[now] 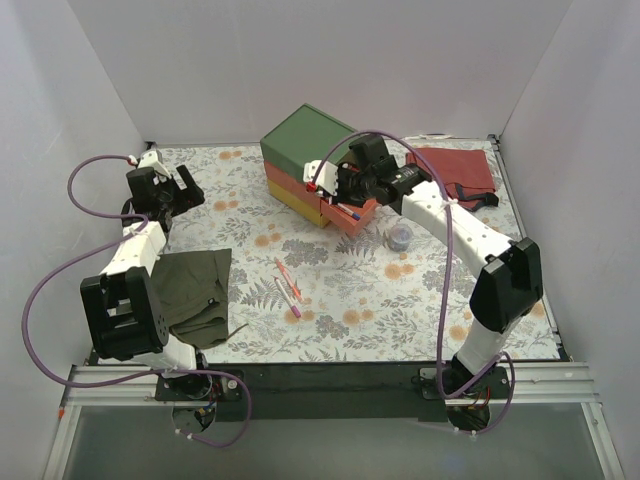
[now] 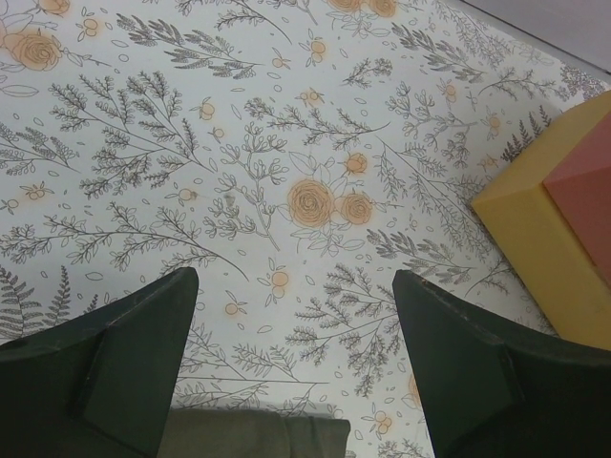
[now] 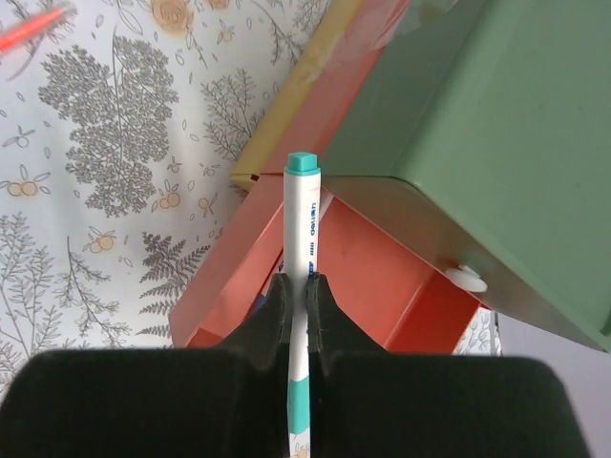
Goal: Sort the stationery into containers
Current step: Place the pen in the drawer, then pick up the pen from the center of the board, then place the pen in the drawer, then pick up the pen from the center of the board, then place the pen in the drawer.
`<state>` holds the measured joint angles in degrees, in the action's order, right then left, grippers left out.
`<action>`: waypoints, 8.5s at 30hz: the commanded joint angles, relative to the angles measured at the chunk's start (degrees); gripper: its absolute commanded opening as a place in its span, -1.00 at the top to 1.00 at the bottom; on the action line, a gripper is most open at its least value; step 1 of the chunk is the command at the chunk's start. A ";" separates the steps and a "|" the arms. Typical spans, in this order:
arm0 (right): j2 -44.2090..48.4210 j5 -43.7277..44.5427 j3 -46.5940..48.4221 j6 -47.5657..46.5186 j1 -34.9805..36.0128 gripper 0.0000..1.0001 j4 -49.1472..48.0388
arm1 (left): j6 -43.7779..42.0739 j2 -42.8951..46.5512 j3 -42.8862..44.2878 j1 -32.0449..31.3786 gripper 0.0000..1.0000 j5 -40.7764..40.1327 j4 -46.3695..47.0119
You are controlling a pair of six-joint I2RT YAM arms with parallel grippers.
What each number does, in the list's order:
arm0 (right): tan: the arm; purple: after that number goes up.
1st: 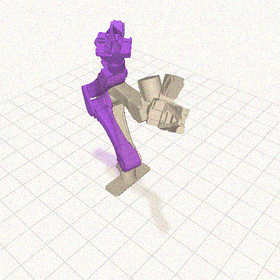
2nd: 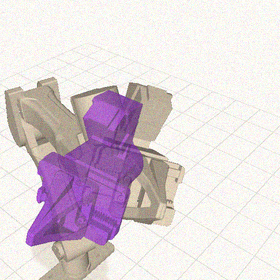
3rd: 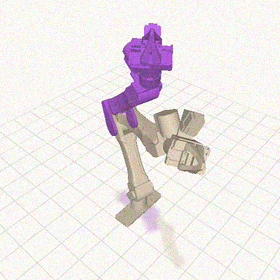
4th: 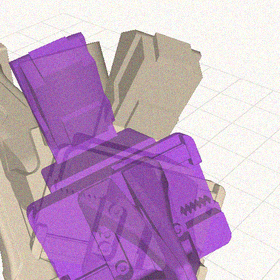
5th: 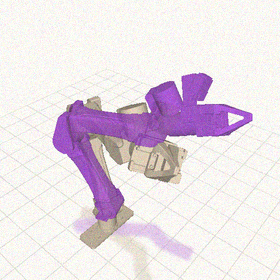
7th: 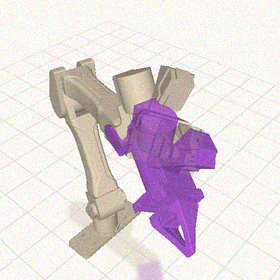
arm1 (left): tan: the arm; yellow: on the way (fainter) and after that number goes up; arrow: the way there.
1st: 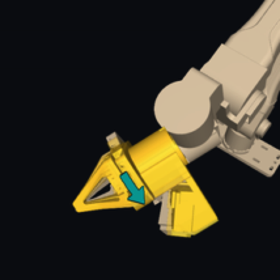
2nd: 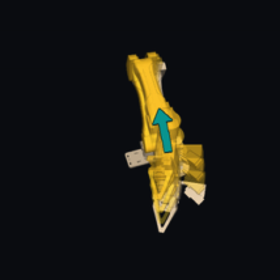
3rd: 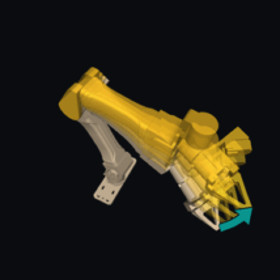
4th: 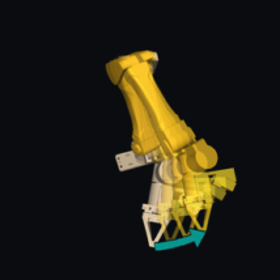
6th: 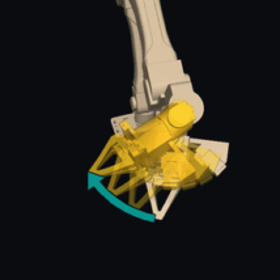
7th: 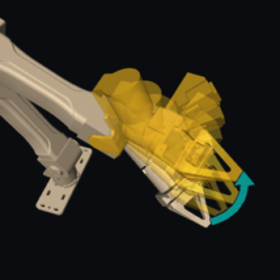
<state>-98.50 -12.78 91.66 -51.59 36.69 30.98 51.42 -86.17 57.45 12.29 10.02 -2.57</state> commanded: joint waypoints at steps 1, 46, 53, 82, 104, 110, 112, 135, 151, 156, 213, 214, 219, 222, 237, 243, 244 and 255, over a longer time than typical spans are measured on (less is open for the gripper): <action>-5.20 4.06 4.05 -1.23 -1.35 0.93 -0.13 | -0.18 0.65 2.40 0.36 -0.68 0.61 0.46; -18.13 -7.53 -2.89 57.13 14.02 0.11 -13.58 | 2.72 1.18 -1.64 0.80 -0.67 2.11 1.07; -22.17 -3.13 -0.35 58.80 14.99 -0.02 -11.91 | 1.76 0.22 -1.20 0.89 -0.67 1.58 2.22; -20.35 13.30 -4.73 47.03 17.81 0.97 -9.36 | 1.05 0.04 1.08 1.33 -0.67 0.88 2.92; 15.62 0.74 -15.97 -28.45 3.94 0.97 -3.03 | 2.99 -1.10 3.90 1.86 -0.66 3.34 2.92; 10.10 0.38 -12.13 -34.62 -0.82 0.97 -5.14 | 3.07 -0.93 3.63 1.86 -0.65 3.43 2.92; 8.24 1.35 -9.93 -35.24 -1.18 0.97 -5.41 | 3.16 -0.93 3.55 1.94 -0.65 3.69 1.43; 2.87 7.17 -0.52 -22.96 -5.22 -0.03 -7.34 | 3.16 -1.19 3.46 3.09 -0.65 3.25 1.25; -7.81 -28.27 5.11 48.80 6.28 -0.28 5.68 | 3.16 0.12 2.14 3.09 -0.65 4.39 0.02; -13.81 -17.91 4.93 59.14 10.94 -0.73 0.22 | 3.60 1.62 1.52 3.09 -0.71 -1.31 -0.16; 22.99 20.25 -20.95 -6.19 15.27 0.97 -7.59 | -7.47 8.91 7.15 3.53 -0.68 13.61 -8.41; 24.04 20.16 -23.43 -8.50 14.47 0.97 -9.52 | -8.00 9.00 7.41 3.61 -0.68 14.06 -9.46; 24.59 14.63 -28.64 -17.48 7.72 0.97 -17.35 | -11.25 9.62 9.17 3.53 -0.67 15.64 -13.07; 19.68 13.22 -24.44 -15.04 4.37 0.97 -18.41 | -12.13 9.79 10.84 3.61 -0.67 15.99 -14.22; 9.38 9.62 -17.13 -22.14 0.06 0.97 -17.98 | -12.13 9.18 10.67 3.53 -0.66 15.73 -15.27; 6.22 7.77 -14.41 -27.50 -3.72 0.97 -17.63 | -12.13 10.32 9.26 3.61 -0.66 15.20 -15.27; 5.87 7.42 -13.36 -27.86 -4.08 0.97 -17.36 | -12.04 10.41 8.82 3.53 -0.66 15.12 -15.27; 4.81 4.34 -13.52 -25.22 -4.87 -0.10 -15.87 | -12.83 9.45 9.35 3.61 -0.67 14.50 -14.92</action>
<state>-94.52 -5.82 76.51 -75.64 31.64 15.00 39.75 -78.19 66.19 15.64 24.86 -17.19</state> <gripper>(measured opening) 0.528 0.836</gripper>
